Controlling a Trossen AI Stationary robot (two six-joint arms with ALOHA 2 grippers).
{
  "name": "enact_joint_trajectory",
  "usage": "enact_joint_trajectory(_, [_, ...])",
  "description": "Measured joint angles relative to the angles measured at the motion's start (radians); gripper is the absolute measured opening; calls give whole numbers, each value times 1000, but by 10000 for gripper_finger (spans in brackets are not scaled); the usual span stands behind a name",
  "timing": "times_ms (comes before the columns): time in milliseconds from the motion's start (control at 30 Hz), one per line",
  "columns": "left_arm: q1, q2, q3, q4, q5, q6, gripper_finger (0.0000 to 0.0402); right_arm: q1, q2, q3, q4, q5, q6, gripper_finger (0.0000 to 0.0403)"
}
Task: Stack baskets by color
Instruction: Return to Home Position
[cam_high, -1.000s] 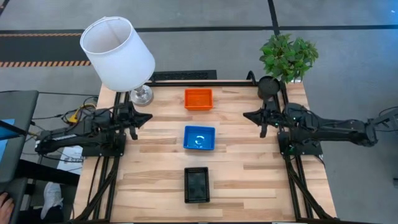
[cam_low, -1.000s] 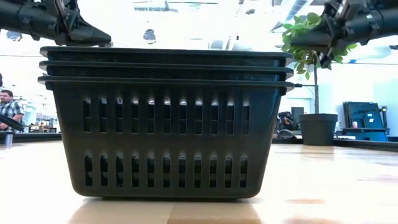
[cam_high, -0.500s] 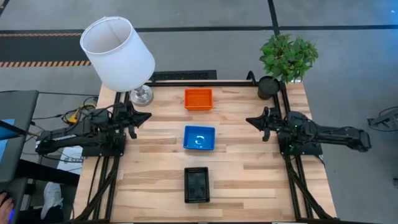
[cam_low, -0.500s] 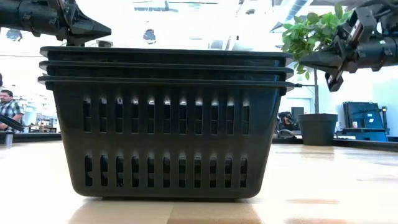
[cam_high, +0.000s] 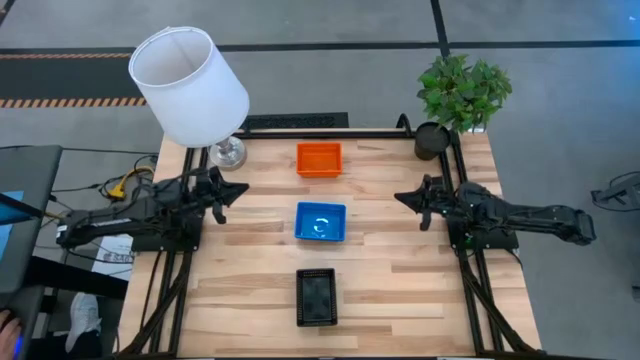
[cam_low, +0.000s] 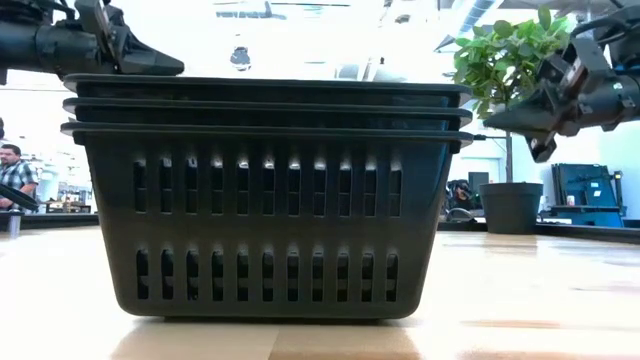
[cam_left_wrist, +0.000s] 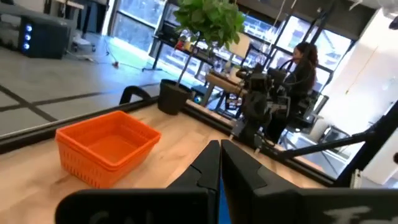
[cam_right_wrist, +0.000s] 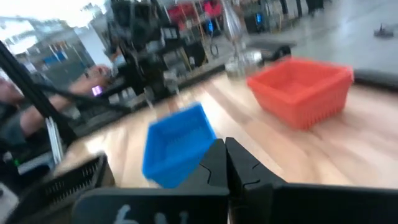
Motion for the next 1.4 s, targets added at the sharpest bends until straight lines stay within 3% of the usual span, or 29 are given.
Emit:
enact_joint_trajectory(300, [0, -198, 0, -213, -31, -20, 0, 0, -73, 9, -165, -17, -13, 1])
enact_joint_trajectory(533, [1, -178, -19, -207, -30, -7, 0, -1, -157, 9, -162, 19, -63, 1])
enact_joint_trajectory(800, [1, -191, -100, -112, 1, -12, 0, -1, -146, 0, -133, 29, -83, 6])
enact_joint_trajectory(900, [1, -190, -125, -83, 4, -8, 0, -1, -136, -1, -134, 29, -165, 7])
enact_joint_trajectory(1400, [3, -166, -136, -57, -17, 227, 0, 1, -133, -2, -131, 28, -203, 32])
